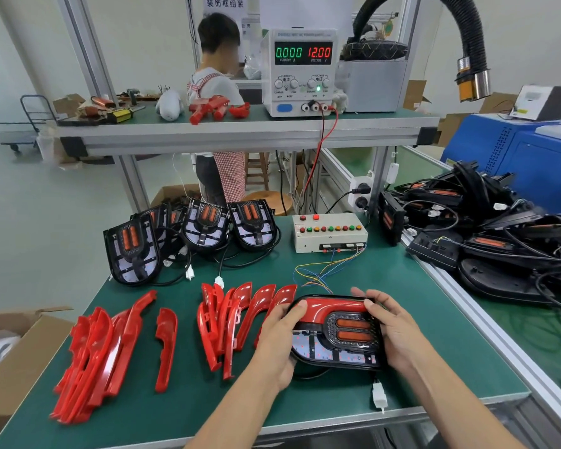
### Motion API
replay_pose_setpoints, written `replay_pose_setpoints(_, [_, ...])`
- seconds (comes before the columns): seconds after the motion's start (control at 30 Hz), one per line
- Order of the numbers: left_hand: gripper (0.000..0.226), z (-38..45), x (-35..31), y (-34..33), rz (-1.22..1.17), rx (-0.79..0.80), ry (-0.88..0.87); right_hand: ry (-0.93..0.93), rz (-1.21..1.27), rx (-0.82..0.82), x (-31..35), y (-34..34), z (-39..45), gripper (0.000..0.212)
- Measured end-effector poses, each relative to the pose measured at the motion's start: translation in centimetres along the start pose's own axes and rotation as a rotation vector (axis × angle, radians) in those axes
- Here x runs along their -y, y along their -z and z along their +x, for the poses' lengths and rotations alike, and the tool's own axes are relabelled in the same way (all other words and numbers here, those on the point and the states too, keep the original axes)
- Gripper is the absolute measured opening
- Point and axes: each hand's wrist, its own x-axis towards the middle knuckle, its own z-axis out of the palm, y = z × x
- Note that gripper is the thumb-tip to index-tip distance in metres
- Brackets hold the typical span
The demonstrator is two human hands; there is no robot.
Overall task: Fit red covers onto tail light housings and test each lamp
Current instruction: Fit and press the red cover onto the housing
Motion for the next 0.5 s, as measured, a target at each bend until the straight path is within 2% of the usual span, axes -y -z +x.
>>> replay_pose_setpoints(0.23, [0.014, 0.5, 0.3, 0.3, 0.050, -0.080, -0.019, 0.004, -0.019, -0.003, -0.2, -0.4, 0.3, 0.016])
replay_pose_setpoints(0.5, [0.020, 0.3, 0.4, 0.4, 0.054, -0.046, -0.068, -0.003, -0.120, 0.023, -0.6, 0.8, 0.8, 0.012])
